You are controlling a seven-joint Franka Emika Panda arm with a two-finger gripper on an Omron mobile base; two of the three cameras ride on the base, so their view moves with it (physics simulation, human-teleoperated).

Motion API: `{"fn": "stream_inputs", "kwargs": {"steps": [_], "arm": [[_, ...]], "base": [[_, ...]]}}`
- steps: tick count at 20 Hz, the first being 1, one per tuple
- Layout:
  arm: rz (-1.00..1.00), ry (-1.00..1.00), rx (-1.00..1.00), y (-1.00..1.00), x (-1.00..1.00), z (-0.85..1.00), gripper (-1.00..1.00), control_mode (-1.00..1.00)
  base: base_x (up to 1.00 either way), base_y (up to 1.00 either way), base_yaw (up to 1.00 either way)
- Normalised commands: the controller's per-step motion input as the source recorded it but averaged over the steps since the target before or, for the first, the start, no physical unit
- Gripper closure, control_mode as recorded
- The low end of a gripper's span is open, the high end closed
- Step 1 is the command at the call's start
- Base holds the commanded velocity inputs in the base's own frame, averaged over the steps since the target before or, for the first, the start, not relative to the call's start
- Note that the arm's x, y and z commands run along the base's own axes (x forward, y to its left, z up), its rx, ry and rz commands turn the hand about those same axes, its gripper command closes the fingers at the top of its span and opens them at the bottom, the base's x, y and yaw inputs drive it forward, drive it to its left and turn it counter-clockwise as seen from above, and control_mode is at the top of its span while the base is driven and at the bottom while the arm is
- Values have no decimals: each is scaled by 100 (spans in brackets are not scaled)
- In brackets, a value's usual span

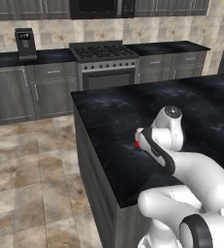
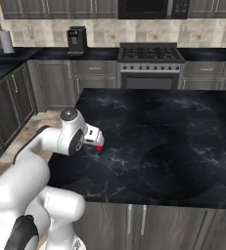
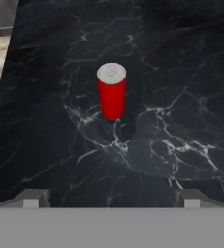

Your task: Pick the beer, bottled water, can from the counter and place them in the open cabinet.

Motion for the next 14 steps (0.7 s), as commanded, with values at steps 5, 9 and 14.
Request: {"fn": "stream_inputs", "kwargs": {"steps": [5,9,14], "arm": [[-2,0,0,0,27,-5,-100,-100],[-1,0,0,0,23,-10,-100,-100],[-1,0,0,0,19,-13,-100,-100]], "base": [[0,0,0],[0,0,0],[0,0,0]]}}
